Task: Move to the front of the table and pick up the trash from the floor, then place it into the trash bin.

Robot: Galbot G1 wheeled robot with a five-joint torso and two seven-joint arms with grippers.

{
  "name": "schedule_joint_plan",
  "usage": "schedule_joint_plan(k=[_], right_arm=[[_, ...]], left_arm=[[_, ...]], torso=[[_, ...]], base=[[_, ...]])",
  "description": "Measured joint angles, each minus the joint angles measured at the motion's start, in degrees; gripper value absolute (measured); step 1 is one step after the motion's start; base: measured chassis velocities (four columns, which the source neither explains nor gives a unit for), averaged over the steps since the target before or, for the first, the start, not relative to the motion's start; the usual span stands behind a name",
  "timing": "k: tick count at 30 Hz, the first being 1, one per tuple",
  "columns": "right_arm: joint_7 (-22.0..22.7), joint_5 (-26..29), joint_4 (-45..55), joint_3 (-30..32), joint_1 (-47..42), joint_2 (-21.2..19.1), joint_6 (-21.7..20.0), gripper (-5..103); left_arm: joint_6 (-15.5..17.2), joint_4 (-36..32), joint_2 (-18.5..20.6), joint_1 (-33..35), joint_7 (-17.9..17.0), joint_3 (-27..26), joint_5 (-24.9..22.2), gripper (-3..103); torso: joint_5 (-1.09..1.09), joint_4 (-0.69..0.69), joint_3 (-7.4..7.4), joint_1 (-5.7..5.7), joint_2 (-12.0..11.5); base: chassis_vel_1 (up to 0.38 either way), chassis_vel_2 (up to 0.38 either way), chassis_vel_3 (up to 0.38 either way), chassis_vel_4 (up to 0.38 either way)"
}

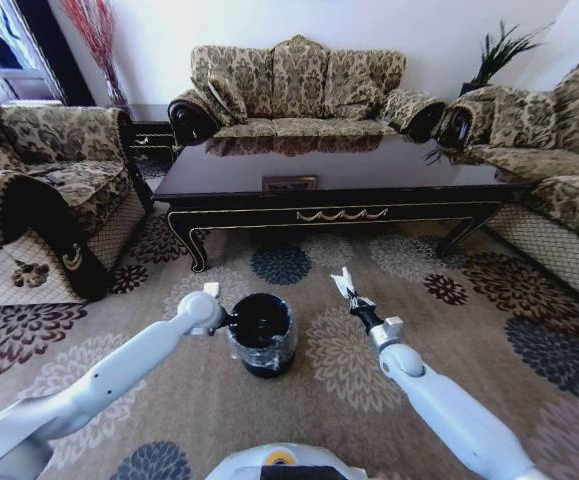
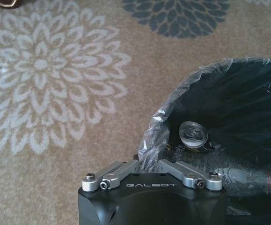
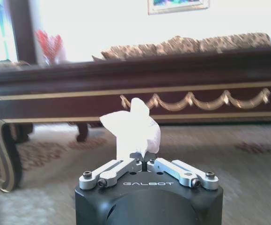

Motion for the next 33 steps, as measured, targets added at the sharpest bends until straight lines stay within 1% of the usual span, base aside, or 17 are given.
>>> schedule_joint_plan(k=[2,4,5,6,9,10,14,23,24,26,29,33], right_arm=[[-0.14,-1.04,4.67,1.76,-3.32,-1.03,-0.12,0],[-0.19,-1.43,6.19,2.45,-4.57,-1.29,-0.17,0],[-0.28,-2.26,8.83,3.63,-7.42,-1.63,-0.42,0],[-0.28,-2.26,8.83,3.63,-7.42,-1.63,-0.42,0],[-0.63,-4.96,12.65,5.44,-12.53,-2.09,-0.60,0],[-0.63,-4.96,12.65,5.44,-12.53,-2.09,-0.60,0],[-1.35,-8.27,16.36,6.83,-17.73,-2.15,-0.25,0],[-1.61,-9.76,21.86,7.02,-20.46,-1.93,-0.52,0],[-1.69,-9.88,22.89,7.00,-20.77,-2.22,-0.67,0],[-1.80,-10.03,23.22,6.96,-20.97,-2.35,-0.70,0],[-2.50,-11.29,23.94,6.77,-22.45,-2.44,-0.69,0],[-2.95,-12.33,23.56,6.75,-23.46,-2.11,-0.23,0]], left_arm=[[0.00,0.92,-1.04,-1.98,-0.06,1.57,-0.18,0],[0.00,1.17,-1.44,-2.63,-0.10,2.04,-0.26,0],[0.00,1.71,-2.37,-4.00,-0.29,3.04,-0.62,0],[0.00,1.71,-2.37,-4.00,-0.29,3.04,-0.62,0],[0.00,2.64,-4.24,-6.03,-0.96,4.49,-1.36,0],[0.00,2.64,-4.24,-6.03,-0.96,4.49,-1.36,0],[0.00,3.56,-6.65,-7.64,-2.06,6.43,-2.26,0],[0.00,4.89,-9.24,-9.41,-3.13,9.39,-2.76,0],[0.00,5.53,-10.14,-10.11,-3.36,10.11,-2.96,0],[0.00,5.81,-10.55,-10.39,-3.48,10.37,-3.09,0],[0.00,6.91,-12.50,-11.49,-4.15,11.40,-3.70,0],[0.00,7.51,-13.92,-12.03,-4.56,12.21,-4.11,0]], torso=[[0.02,-0.01,0.00,0.00,0.00],[0.01,0.00,0.00,0.00,0.00],[0.01,-0.01,0.00,0.00,0.00],[0.01,-0.01,0.00,0.00,0.00],[0.01,-0.02,0.00,0.00,0.00],[0.01,-0.02,0.00,0.00,0.00],[0.01,-0.02,0.00,0.00,0.00],[0.01,-0.01,0.00,0.00,0.00],[0.01,-0.01,0.00,0.00,0.00],[0.00,-0.01,0.00,0.00,0.00],[0.00,-0.01,0.00,0.00,0.00],[0.01,-0.02,0.00,0.00,0.00]], base=[[0.000,0.000,0.000,0.000],[0.000,0.000,0.000,0.000],[0.000,0.000,0.000,0.000],[0.000,0.000,0.000,0.000],[0.000,0.000,0.000,0.000],[0.000,0.000,0.000,0.000],[0.000,0.000,0.000,0.000],[0.000,0.000,0.000,0.000],[0.000,0.000,0.000,0.000],[0.000,0.000,0.000,0.000],[0.000,0.000,0.000,0.000],[0.000,0.000,0.000,0.000]])
